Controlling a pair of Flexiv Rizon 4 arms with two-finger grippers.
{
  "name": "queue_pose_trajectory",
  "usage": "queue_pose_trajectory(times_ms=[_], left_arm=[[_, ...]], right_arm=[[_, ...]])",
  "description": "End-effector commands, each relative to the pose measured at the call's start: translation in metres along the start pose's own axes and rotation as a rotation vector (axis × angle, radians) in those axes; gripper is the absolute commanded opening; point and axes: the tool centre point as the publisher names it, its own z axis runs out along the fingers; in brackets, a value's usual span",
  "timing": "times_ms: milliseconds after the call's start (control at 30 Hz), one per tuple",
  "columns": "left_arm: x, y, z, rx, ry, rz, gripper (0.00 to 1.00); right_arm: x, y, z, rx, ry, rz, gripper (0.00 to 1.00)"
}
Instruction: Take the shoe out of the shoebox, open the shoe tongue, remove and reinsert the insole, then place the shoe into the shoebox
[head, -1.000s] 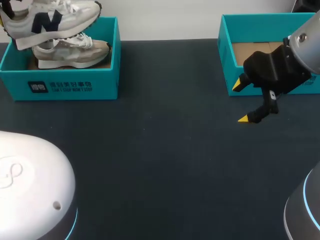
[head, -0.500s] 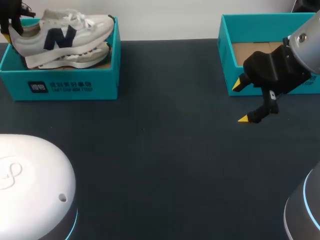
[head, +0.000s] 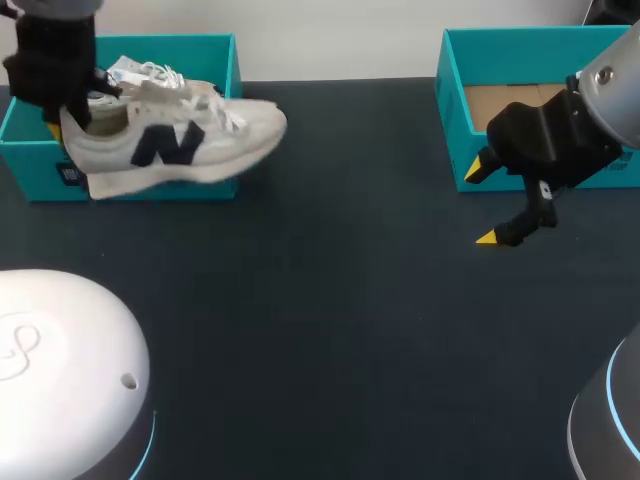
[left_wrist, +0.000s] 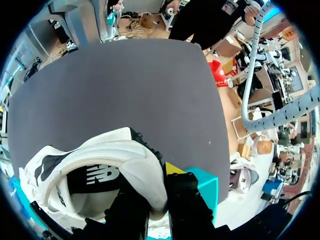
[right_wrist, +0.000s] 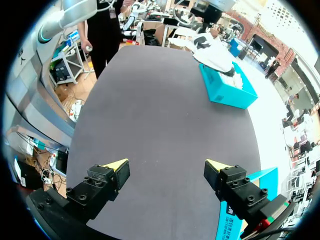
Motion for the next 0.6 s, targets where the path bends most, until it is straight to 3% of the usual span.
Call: queue_pose_trajectory(times_ms=[33,600], left_arm=[[-0.019,-0.037,-0.001,-0.193,0.023,0.018,0.0],[-0.1,-0.09,-0.01,-0.225,0.009,0.115,0.0]], right_arm=[[-0.001,0.0,0.002,0.002,0.0,0.0,1.0],[-0.001,0.0,0.002,0.002,0.0,0.0,1.0]])
